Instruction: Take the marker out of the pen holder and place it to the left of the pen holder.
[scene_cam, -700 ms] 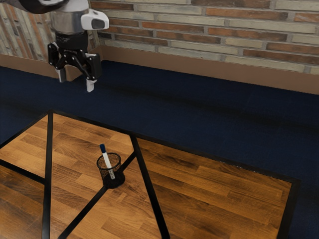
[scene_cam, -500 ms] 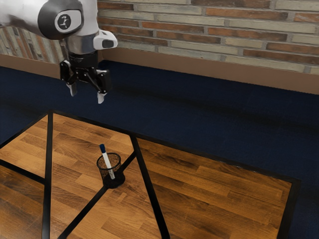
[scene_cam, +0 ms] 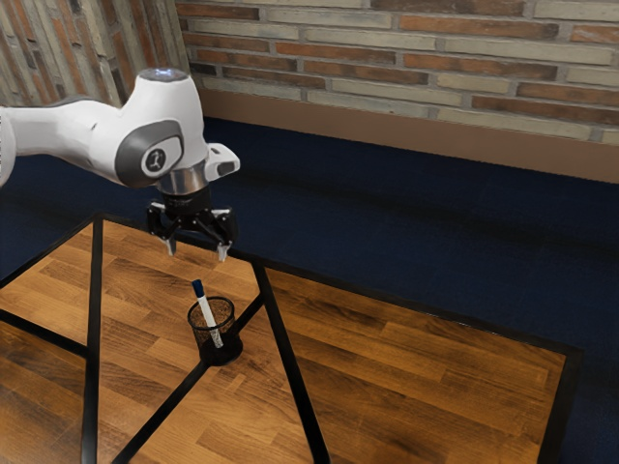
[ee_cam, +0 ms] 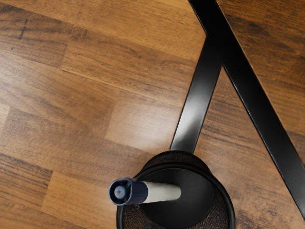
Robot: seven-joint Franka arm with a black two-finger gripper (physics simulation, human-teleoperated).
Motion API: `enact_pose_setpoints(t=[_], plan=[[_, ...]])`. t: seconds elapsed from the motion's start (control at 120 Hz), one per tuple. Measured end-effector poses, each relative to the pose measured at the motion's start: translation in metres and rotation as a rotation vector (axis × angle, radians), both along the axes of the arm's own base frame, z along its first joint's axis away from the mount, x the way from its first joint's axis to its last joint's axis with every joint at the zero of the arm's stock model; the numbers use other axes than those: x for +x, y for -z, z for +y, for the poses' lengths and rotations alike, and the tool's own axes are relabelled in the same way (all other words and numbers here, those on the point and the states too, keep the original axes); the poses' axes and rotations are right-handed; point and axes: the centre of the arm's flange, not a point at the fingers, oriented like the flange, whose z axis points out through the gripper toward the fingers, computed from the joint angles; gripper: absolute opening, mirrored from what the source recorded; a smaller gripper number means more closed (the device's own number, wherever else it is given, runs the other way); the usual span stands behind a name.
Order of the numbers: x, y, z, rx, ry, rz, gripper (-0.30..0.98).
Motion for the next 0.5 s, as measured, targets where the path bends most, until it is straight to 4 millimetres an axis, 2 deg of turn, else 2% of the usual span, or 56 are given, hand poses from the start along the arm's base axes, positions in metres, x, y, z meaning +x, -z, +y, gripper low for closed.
enact_pose_setpoints(t=[0.1,0.167,0.217,0.292,0.35,0.408,0.5], plan=[[0.002,0.005,-0.001,-0.003,0.016,-0.014,0.69],[0.006,0.021,0.005,-0.002,0.021,0.002,0.69],[0.009,0.032,0.019,-0.001,0.010,0.010,0.69],[0.010,0.038,0.047,0.000,-0.015,0.006,0.69],[0.009,0.042,0.058,0.000,-0.015,0.004,0.69],[0.003,0.055,0.054,-0.003,0.008,0.013,0.69],[0.002,0.070,0.028,-0.006,0.094,0.001,0.69]])
